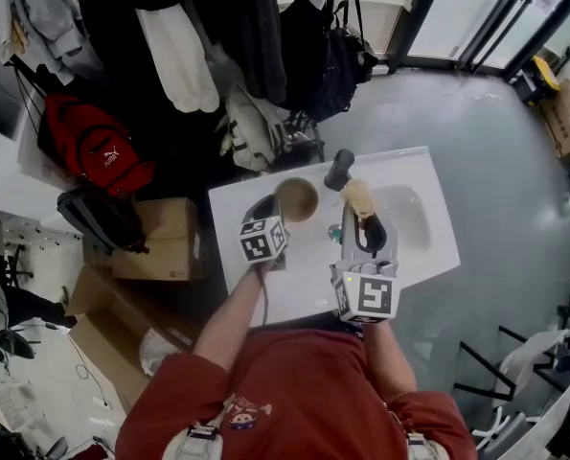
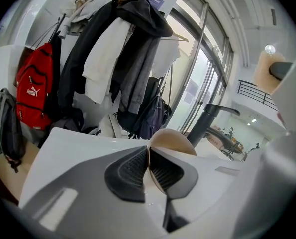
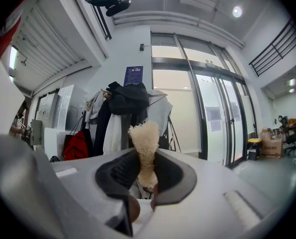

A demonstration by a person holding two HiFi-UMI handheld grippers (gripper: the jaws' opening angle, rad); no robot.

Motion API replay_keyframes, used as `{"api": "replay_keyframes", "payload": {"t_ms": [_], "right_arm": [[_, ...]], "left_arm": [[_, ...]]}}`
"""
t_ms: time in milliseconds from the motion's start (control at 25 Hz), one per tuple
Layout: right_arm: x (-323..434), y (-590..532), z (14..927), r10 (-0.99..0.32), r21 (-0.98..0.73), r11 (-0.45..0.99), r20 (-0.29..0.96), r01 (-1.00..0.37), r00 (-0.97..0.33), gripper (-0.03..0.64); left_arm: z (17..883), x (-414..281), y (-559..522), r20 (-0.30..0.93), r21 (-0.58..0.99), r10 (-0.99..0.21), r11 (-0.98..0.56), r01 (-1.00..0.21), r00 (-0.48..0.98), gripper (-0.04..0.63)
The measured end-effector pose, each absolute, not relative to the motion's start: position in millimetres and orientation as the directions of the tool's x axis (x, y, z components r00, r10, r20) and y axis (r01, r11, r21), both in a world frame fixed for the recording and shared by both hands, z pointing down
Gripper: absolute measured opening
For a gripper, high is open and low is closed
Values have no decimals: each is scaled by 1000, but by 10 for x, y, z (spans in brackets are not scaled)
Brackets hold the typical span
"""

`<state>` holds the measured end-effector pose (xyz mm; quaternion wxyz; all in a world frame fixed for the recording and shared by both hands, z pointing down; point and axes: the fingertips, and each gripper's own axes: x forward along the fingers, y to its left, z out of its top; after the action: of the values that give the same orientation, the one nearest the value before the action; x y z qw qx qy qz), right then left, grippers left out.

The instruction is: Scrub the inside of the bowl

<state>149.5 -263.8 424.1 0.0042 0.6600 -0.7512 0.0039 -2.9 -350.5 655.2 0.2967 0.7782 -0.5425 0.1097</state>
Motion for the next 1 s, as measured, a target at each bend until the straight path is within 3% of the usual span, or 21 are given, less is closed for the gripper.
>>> {"api": "replay_keyframes", "payload": {"t_ms": [440,1000], "right_arm": [[1280,-2567,4138,-988,-6,155,-11,-988,-154,77],[933,-2512,3971,-976,-1,210,-54,-978,-209,77]], "left_arm": [[5929,-240,-3371,420,296,-841,-228,-928,341,23],[4669,-511,-3114,154,219,-933,-288,-932,325,23]]}}
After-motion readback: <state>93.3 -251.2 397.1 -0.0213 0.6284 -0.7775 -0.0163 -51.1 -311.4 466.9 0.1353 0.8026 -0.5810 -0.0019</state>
